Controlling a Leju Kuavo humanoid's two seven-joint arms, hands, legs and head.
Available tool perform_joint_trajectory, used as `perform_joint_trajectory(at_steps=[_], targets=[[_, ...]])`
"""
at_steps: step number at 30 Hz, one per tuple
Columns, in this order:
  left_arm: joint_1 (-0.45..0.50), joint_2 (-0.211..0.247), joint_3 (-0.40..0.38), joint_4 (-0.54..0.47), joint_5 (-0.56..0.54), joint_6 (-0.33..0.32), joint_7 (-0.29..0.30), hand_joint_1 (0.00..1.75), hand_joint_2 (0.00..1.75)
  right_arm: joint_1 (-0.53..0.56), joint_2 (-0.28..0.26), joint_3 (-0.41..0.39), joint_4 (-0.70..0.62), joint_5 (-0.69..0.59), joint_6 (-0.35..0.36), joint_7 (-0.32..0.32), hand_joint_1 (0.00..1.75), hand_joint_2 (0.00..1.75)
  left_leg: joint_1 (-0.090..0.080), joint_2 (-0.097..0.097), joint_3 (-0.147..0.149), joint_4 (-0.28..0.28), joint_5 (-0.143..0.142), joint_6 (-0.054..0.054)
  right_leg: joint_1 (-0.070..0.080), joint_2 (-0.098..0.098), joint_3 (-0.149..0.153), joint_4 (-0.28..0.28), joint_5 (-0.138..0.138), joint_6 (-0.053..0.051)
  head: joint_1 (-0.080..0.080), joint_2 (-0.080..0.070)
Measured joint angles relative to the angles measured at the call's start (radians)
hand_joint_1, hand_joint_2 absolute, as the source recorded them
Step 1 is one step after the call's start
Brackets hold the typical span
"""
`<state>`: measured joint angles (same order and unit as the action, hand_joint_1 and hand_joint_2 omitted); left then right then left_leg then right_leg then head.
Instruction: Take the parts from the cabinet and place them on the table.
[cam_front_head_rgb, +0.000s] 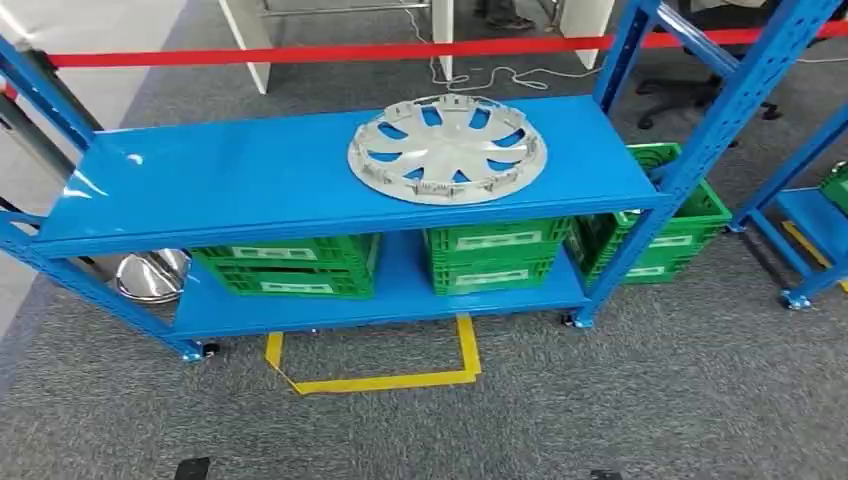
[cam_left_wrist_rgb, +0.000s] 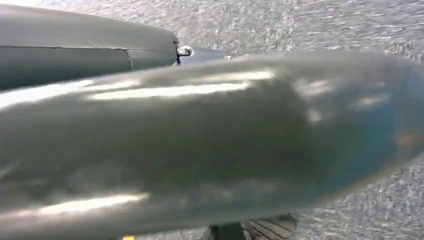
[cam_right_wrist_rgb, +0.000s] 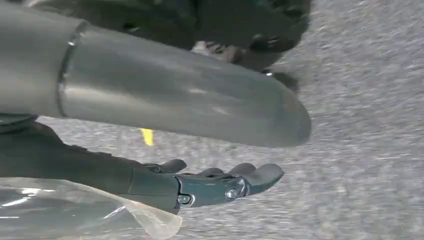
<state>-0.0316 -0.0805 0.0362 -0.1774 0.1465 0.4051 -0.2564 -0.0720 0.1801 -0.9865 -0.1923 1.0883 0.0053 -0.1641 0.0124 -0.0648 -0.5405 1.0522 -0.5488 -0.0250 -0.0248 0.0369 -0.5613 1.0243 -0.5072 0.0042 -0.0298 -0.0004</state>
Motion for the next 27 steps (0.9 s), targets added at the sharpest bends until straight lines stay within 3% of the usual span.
perform_joint_trajectory(at_steps=[1, 3, 4, 5, 6, 8, 9, 10, 13, 14, 15, 17, 18, 19, 20, 21, 23, 24, 25, 26, 27], targets=[[-0.005, 0.000, 0.000, 0.000, 0.000, 0.000, -0.004, 0.00, 0.00, 0.000, 0.000, 0.000, 0.000, -0.010, -0.008, -0.005, 0.00, 0.00, 0.000, 0.034, -0.039, 0.076, -0.039, -0.005, 0.002, -0.013, 0.002, 0.000, -0.002, -0.005, -0.005, 0.000], [-0.010, 0.000, 0.000, 0.000, 0.000, -0.002, -0.009, 0.00, 0.00, 0.002, 0.000, -0.001, 0.000, -0.018, -0.013, -0.007, 0.00, 0.00, 0.001, 0.053, -0.122, 0.238, -0.104, -0.009, 0.005, -0.032, 0.005, 0.000, -0.008, -0.010, -0.004, 0.000], [-0.008, 0.000, 0.000, 0.000, 0.000, -0.002, -0.010, 0.00, 0.00, 0.003, 0.000, -0.001, 0.000, -0.020, -0.014, -0.008, 0.00, 0.00, 0.001, 0.054, -0.147, 0.281, -0.108, -0.010, 0.006, -0.039, 0.006, 0.000, -0.009, -0.011, -0.004, 0.000], [-0.005, -0.001, 0.000, 0.000, 0.000, -0.003, -0.010, 0.00, 0.00, 0.002, 0.000, -0.002, 0.000, -0.021, -0.014, -0.008, 0.00, 0.00, 0.001, 0.054, -0.147, 0.271, -0.084, -0.009, 0.006, -0.041, 0.009, 0.000, -0.011, -0.011, -0.005, 0.000], [-0.003, -0.001, 0.000, 0.000, 0.000, -0.003, -0.010, 0.00, 0.00, 0.001, 0.000, -0.001, 0.000, -0.022, -0.014, -0.008, 0.00, 0.00, 0.000, 0.054, -0.127, 0.222, -0.042, -0.004, 0.008, -0.043, 0.012, 0.000, -0.012, -0.010, -0.005, 0.000], [-0.003, -0.001, 0.000, 0.000, -0.001, -0.009, -0.010, 0.00, 0.00, 0.000, 0.000, -0.002, 0.000, -0.027, -0.014, -0.009, 0.00, 0.00, -0.005, 0.056, -0.048, 0.043, 0.058, 0.014, 0.010, -0.046, 0.022, 0.000, -0.016, -0.008, -0.005, 0.000], [-0.004, 0.000, 0.000, 0.000, -0.002, -0.013, -0.007, 0.00, 0.00, -0.001, 0.001, -0.002, 0.000, -0.031, -0.014, -0.008, 0.00, 0.00, -0.012, 0.064, -0.023, -0.011, 0.064, 0.027, 0.009, -0.047, 0.021, -0.001, -0.017, -0.007, -0.004, 0.000], [-0.007, 0.001, 0.000, 0.000, -0.004, -0.018, 0.003, 0.00, 0.00, -0.003, 0.002, -0.002, 0.000, -0.035, -0.016, -0.005, 0.00, 0.00, -0.015, 0.068, -0.017, -0.032, 0.055, 0.032, 0.015, -0.047, 0.019, 0.000, -0.021, 0.001, -0.003, 0.000], [-0.005, 0.002, 0.000, 0.000, -0.023, -0.038, 0.042, 0.00, 0.00, -0.008, 0.002, -0.009, 0.000, -0.045, -0.020, 0.028, 0.00, 0.00, -0.019, 0.064, -0.021, -0.035, 0.057, 0.036, 0.011, -0.052, 0.023, -0.012, -0.014, 0.018, -0.005, 0.000], [-0.003, 0.002, -0.001, 0.000, -0.032, -0.039, 0.050, 0.00, 0.00, -0.009, 0.002, -0.013, 0.000, -0.046, -0.020, 0.044, 0.00, 0.00, -0.007, 0.064, -0.011, -0.054, 0.068, 0.044, 0.012, -0.050, 0.020, -0.011, -0.019, 0.025, -0.005, 0.000], [-0.003, 0.000, -0.001, 0.000, -0.034, -0.041, 0.050, 0.00, 0.00, -0.010, 0.002, -0.016, 0.000, -0.047, -0.020, 0.050, 0.00, 0.00, -0.008, 0.064, -0.006, -0.060, 0.070, 0.045, 0.013, -0.045, 0.013, 0.003, -0.029, 0.028, -0.003, 0.000], [-0.007, 0.002, -0.002, 0.000, -0.039, -0.042, 0.057, 0.00, 0.00, -0.012, 0.002, -0.021, 0.000, -0.057, -0.018, 0.058, 0.00, 0.00, -0.006, 0.063, -0.007, -0.061, 0.068, 0.053, 0.012, -0.040, -0.050, 0.132, -0.100, 0.034, 0.001, 0.000], [-0.007, 0.000, -0.002, 0.000, -0.039, -0.042, 0.058, 0.00, 0.00, -0.011, 0.002, -0.026, 0.000, -0.062, -0.016, 0.055, 0.00, 0.00, -0.008, 0.064, -0.006, -0.061, 0.066, 0.056, 0.012, -0.039, -0.100, 0.229, -0.140, 0.038, 0.000, 0.000], [-0.007, -0.001, -0.002, 0.000, -0.040, -0.042, 0.058, 0.00, 0.00, -0.011, 0.002, -0.029, 0.000, -0.063, -0.015, 0.051, 0.00, 0.00, -0.008, 0.063, -0.006, -0.061, 0.065, 0.056, 0.012, -0.039, -0.133, 0.287, -0.154, 0.041, 0.000, 0.000], [-0.007, -0.002, -0.002, 0.000, -0.040, -0.042, 0.058, 0.00, 0.00, -0.008, 0.002, -0.032, 0.000, -0.063, -0.014, 0.047, 0.00, 1.75, -0.008, 0.063, -0.004, -0.061, 0.064, 0.057, 0.012, -0.039, -0.143, 0.298, -0.141, 0.043, 0.000, 0.000], [-0.006, -0.003, -0.002, 0.000, -0.041, -0.042, 0.058, 0.00, 0.00, -0.008, 0.002, -0.034, 0.000, -0.063, -0.014, 0.044, 0.00, 1.75, -0.008, 0.061, -0.001, -0.061, 0.062, 0.056, 0.011, -0.039, -0.129, 0.259, -0.105, 0.043, 0.001, 0.000], [-0.005, -0.004, -0.002, 0.000, -0.045, -0.042, 0.055, 0.00, 0.00, -0.009, 0.002, -0.036, 0.000, -0.063, -0.015, 0.042, 0.00, 1.75, -0.007, 0.057, 0.011, -0.060, 0.055, 0.048, 0.009, -0.039, -0.043, 0.080, -0.002, 0.041, 0.000, 0.000], [-0.005, -0.005, -0.002, 0.000, -0.050, -0.046, 0.051, 0.00, 0.00, -0.010, 0.002, -0.037, 0.000, -0.063, -0.015, 0.043, 0.00, 1.75, -0.006, 0.057, 0.017, -0.058, 0.050, 0.042, 0.009, -0.039, -0.008, 0.003, 0.016, 0.039, 0.001, 0.000], [-0.006, -0.003, -0.003, 0.000, -0.051, -0.050, 0.046, 0.00, 0.00, -0.012, 0.002, -0.039, 0.000, -0.063, -0.016, 0.045, 0.00, 1.75, -0.014, 0.057, 0.013, -0.053, 0.045, 0.036, 0.012, -0.036, 0.005, -0.011, -0.001, 0.035, 0.001, 0.000], [-0.007, -0.003, -0.003, 0.000, -0.051, -0.054, 0.045, 0.00, 0.00, -0.013, 0.003, -0.041, 0.000, -0.063, -0.018, 0.045, 0.00, 1.75, -0.013, 0.056, 0.011, -0.050, 0.046, 0.032, 0.012, -0.034, 0.013, -0.010, 0.000, 0.024, -0.001, 0.000], [-0.007, -0.003, -0.004, 0.000, -0.054, -0.055, 0.046, 0.00, 0.00, -0.012, 0.003, -0.043, 0.000, -0.063, -0.023, 0.043, 0.00, 0.00, -0.013, 0.056, 0.010, -0.051, 0.047, 0.029, 0.014, -0.034, 0.010, -0.009, 0.000, 0.020, -0.003, 0.000]])
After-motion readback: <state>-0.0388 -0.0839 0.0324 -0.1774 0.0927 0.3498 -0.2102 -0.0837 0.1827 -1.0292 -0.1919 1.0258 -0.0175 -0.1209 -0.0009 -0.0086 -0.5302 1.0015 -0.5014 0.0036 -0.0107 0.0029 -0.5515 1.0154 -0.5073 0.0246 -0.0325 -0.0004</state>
